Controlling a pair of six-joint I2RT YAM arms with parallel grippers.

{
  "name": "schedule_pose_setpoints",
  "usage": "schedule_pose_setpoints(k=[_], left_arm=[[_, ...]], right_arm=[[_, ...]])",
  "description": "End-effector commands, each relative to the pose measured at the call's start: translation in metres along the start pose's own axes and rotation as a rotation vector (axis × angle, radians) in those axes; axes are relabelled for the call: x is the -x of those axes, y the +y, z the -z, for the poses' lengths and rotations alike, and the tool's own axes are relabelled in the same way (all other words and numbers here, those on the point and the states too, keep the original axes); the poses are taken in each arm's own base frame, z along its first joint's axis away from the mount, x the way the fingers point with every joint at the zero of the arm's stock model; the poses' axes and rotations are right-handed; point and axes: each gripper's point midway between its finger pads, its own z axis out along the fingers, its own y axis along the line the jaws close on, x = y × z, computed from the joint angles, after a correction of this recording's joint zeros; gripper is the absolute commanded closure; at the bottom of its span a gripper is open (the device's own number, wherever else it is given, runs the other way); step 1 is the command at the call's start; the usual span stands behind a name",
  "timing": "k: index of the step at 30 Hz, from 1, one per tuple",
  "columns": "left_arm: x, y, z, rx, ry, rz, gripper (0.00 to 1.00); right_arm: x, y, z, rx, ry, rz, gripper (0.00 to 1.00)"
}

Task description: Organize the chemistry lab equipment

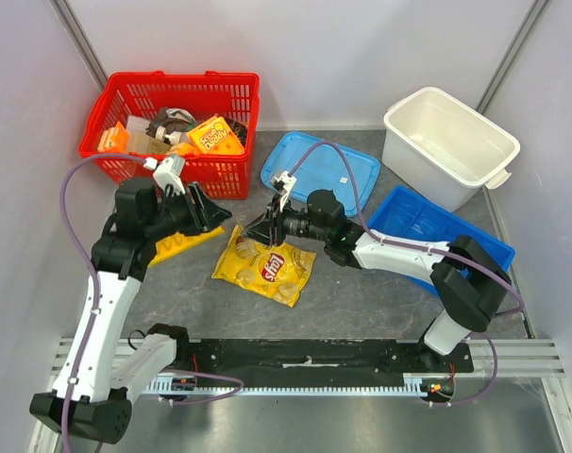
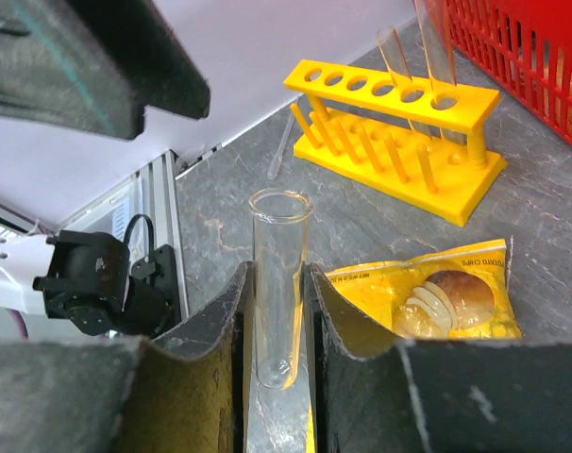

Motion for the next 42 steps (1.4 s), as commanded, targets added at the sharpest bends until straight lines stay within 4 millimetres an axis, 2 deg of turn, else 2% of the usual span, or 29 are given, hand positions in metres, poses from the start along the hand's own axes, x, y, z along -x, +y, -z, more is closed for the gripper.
schedule_pose_setpoints(k=[1,7,17,21,35,42], left_arm=[[-0.002,0.001,-0.004,0.007,0.092,-0.043,0.47],[-0.005,0.004,-0.011,0.018,0.187,-0.043,0.46],[-0.034,0.016,-0.016,0.048,0.341,0.027,0.50],[-0.036,0.015,-0.015,0.045,0.361,0.040,0.55],[-0.042,0.012,-0.011,0.031,0.390,0.052,0.53],[-0.052,0.023,-0.011,0.071,0.427,0.048,0.56]], right_arm=[[0.023,0.016,0.000,0.024,-0.035,0.109,0.70],[0.014,0.032,-0.009,0.030,-0.006,0.144,0.70],[0.003,0.043,-0.022,0.016,0.026,0.178,0.70],[0.002,0.041,-0.023,0.007,0.026,0.183,0.70],[-0.005,0.034,-0.027,-0.013,0.055,0.196,0.70],[-0.009,0.032,-0.027,-0.024,0.060,0.193,0.70]])
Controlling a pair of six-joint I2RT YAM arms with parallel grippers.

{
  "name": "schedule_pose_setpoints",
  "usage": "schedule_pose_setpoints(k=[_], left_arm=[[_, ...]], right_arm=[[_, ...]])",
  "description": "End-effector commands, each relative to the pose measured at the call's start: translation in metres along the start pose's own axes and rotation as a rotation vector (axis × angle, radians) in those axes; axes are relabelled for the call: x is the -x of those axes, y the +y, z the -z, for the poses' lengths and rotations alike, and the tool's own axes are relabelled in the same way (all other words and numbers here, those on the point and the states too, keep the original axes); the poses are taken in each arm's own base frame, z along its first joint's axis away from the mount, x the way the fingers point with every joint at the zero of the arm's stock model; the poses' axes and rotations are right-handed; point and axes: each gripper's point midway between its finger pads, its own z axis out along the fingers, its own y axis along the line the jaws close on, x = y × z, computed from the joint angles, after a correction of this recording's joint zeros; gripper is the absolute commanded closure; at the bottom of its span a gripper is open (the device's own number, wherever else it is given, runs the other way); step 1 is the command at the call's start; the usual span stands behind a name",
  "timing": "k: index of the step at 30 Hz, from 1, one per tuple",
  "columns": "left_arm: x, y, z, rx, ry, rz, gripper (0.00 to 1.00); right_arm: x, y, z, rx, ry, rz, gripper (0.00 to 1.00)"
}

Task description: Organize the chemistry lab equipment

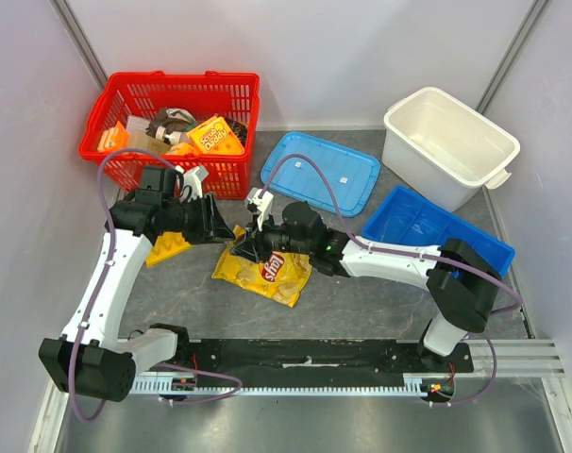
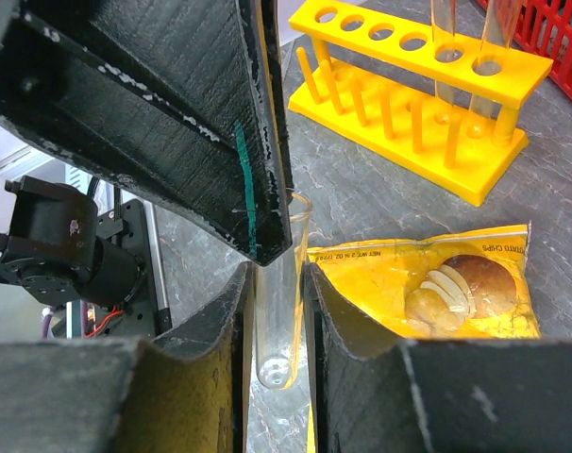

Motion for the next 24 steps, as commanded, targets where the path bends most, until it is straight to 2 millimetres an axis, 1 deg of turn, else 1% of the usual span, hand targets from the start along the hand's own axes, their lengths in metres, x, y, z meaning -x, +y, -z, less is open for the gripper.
schedule_pose_setpoints(k=[1,4,10,12,15,19,21,22,24], left_arm=[[0.001,-0.001,0.003,0.001,-0.002,-0.054,0.56],[-0.001,0.001,0.001,0.004,0.013,-0.052,0.56],[0.005,0.006,-0.004,0.024,0.008,-0.048,0.56],[0.006,0.007,-0.005,0.027,0.013,-0.053,0.58],[0.006,0.010,-0.006,0.040,0.017,-0.053,0.66],[0.005,0.014,-0.008,0.056,0.026,-0.053,0.81],[0.005,0.016,-0.007,0.071,0.025,-0.051,0.84],[0.006,0.016,-0.006,0.077,0.018,-0.051,0.86],[0.010,0.019,-0.004,0.103,-0.002,-0.042,0.89]], right_arm=[[0.029,0.003,-0.003,0.002,-0.073,0.045,0.70],[0.028,0.003,-0.004,0.003,-0.071,0.043,0.69],[0.027,0.004,-0.006,0.000,-0.066,0.056,0.69],[0.023,0.004,-0.007,-0.002,-0.053,0.058,0.69],[0.023,0.003,-0.008,-0.006,-0.041,0.072,0.69],[0.020,0.000,-0.009,-0.019,-0.026,0.073,0.67],[0.020,-0.001,-0.010,-0.028,-0.023,0.073,0.65],[0.020,-0.001,-0.010,-0.028,-0.023,0.071,0.62],[0.020,-0.003,-0.011,-0.037,-0.022,0.067,0.52]])
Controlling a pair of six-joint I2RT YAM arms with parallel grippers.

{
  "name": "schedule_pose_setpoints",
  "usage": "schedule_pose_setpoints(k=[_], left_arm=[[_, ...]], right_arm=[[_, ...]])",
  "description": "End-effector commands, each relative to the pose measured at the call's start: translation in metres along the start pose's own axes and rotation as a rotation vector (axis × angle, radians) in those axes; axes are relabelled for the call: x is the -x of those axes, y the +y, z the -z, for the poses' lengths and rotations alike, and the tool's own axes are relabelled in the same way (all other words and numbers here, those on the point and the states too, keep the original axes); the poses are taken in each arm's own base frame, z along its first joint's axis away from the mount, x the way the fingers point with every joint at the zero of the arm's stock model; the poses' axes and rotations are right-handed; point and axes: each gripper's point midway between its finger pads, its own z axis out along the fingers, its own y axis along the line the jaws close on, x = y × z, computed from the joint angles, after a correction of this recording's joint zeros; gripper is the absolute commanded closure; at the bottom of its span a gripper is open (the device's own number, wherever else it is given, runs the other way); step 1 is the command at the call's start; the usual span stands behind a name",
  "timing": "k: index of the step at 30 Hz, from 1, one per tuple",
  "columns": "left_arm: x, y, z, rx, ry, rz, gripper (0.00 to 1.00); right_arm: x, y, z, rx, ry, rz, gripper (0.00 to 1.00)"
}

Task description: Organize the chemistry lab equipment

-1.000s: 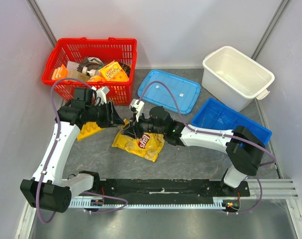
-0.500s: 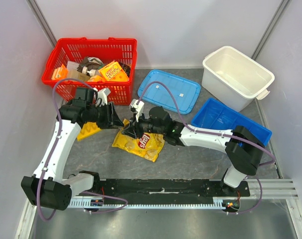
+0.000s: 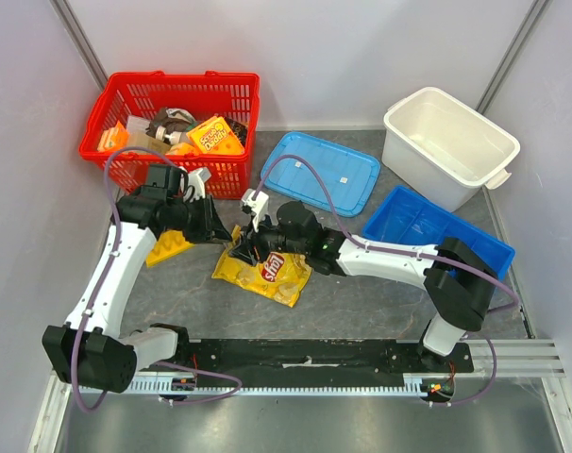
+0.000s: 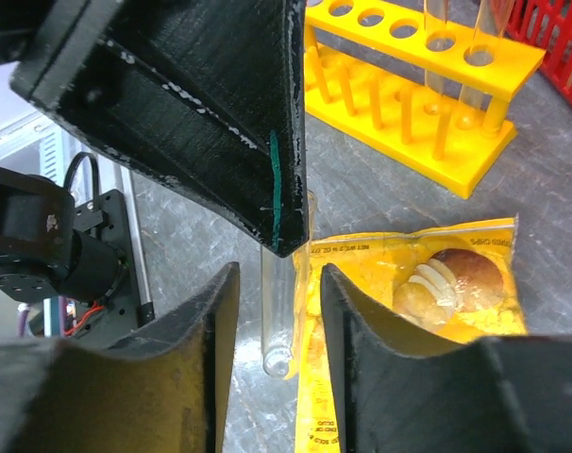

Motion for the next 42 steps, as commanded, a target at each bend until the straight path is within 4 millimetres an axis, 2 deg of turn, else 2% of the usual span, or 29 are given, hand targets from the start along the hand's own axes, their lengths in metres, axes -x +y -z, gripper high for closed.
schedule_pose_setpoints(k=[1,5,7,15,18,24,29,34,42], left_arm=[[0.015,0.008,0.009,0.074,-0.064,-0.041,0.89],[0.029,0.016,0.022,0.162,-0.149,-0.034,0.93],[0.037,0.021,0.030,0.210,-0.195,-0.037,0.93],[0.065,0.073,0.080,0.578,-0.429,-0.016,0.92],[0.077,0.084,0.094,0.644,-0.511,0.001,0.92],[0.104,0.097,0.108,0.725,-0.633,0.019,0.91],[0.121,0.109,0.109,0.758,-0.665,0.030,0.90],[0.135,0.124,0.101,0.773,-0.654,0.061,0.90],[0.149,0.130,0.087,0.751,-0.673,0.082,0.90]], right_arm=[[0.029,0.003,-0.006,-0.009,-0.065,0.033,0.45],[0.033,0.004,0.001,-0.016,-0.076,0.026,0.21],[0.037,0.004,0.008,-0.028,-0.084,0.025,0.02],[0.052,-0.005,0.049,-0.133,-0.142,0.049,0.02],[0.056,-0.008,0.062,-0.152,-0.163,0.051,0.02],[0.064,-0.010,0.080,-0.168,-0.190,0.063,0.02],[0.065,-0.013,0.089,-0.186,-0.192,0.075,0.02],[0.068,-0.015,0.095,-0.192,-0.215,0.071,0.02],[0.072,-0.016,0.098,-0.194,-0.224,0.077,0.02]])
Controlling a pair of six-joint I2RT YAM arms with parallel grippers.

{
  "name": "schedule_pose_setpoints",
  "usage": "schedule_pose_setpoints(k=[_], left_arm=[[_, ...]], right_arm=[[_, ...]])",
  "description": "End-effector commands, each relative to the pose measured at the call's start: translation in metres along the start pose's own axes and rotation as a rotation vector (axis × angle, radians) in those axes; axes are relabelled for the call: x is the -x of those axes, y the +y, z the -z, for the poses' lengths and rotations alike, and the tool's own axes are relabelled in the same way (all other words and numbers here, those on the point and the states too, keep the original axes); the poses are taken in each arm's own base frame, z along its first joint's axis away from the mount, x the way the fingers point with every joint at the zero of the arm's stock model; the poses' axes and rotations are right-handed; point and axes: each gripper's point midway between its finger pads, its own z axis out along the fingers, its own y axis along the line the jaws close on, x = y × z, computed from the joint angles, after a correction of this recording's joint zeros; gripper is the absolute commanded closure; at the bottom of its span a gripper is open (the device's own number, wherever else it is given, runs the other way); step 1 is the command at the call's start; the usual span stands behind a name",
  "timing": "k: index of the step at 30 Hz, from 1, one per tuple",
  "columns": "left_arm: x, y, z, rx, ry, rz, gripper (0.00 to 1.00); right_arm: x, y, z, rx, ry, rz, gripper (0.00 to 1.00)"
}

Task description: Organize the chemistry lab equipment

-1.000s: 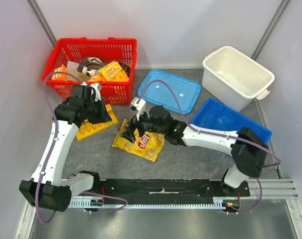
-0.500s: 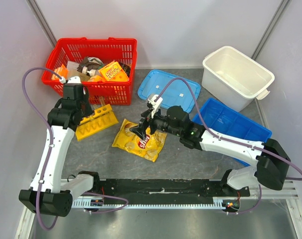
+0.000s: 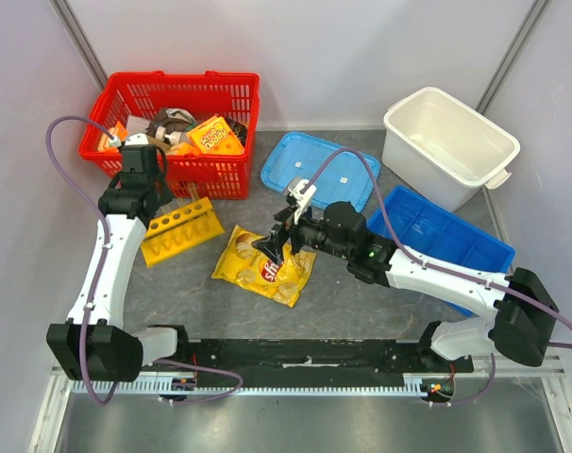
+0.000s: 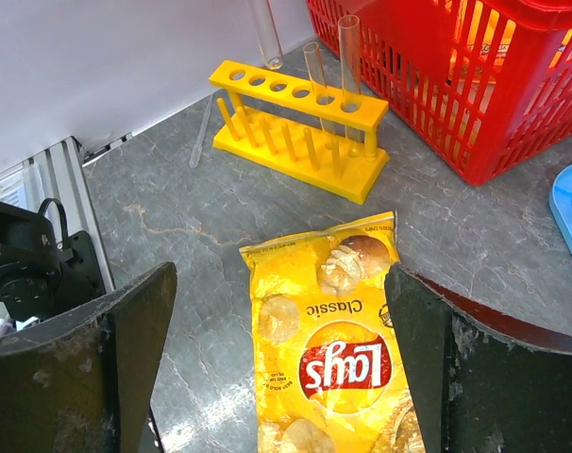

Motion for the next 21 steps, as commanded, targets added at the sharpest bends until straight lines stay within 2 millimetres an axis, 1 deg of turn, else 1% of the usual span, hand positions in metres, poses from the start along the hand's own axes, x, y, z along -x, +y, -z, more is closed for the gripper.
schedule_pose_setpoints(k=[1,7,12,14,19,20,21], left_arm=[[0.026,-0.005,-0.005,-0.011,-0.088,0.046,0.90],[0.021,-0.005,-0.018,-0.004,-0.061,0.041,0.90],[0.017,-0.009,-0.025,-0.019,-0.046,0.041,0.90],[0.015,-0.009,-0.027,-0.016,-0.039,0.040,0.90],[0.001,-0.009,-0.035,-0.012,-0.010,0.036,0.90],[0.001,0.001,-0.039,0.013,-0.004,0.055,0.90],[-0.001,0.000,-0.041,0.011,0.005,0.054,0.90]], right_arm=[[0.022,0.000,0.008,-0.005,-0.067,0.024,0.02],[0.027,-0.002,0.012,-0.017,-0.074,0.034,0.02],[0.034,-0.002,0.015,-0.016,-0.089,0.039,0.02],[0.033,-0.002,0.014,-0.018,-0.086,0.037,0.02],[0.035,-0.004,0.015,-0.029,-0.089,0.043,0.02],[0.034,-0.004,0.015,-0.028,-0.086,0.041,0.02],[0.033,-0.004,0.015,-0.029,-0.085,0.042,0.02]])
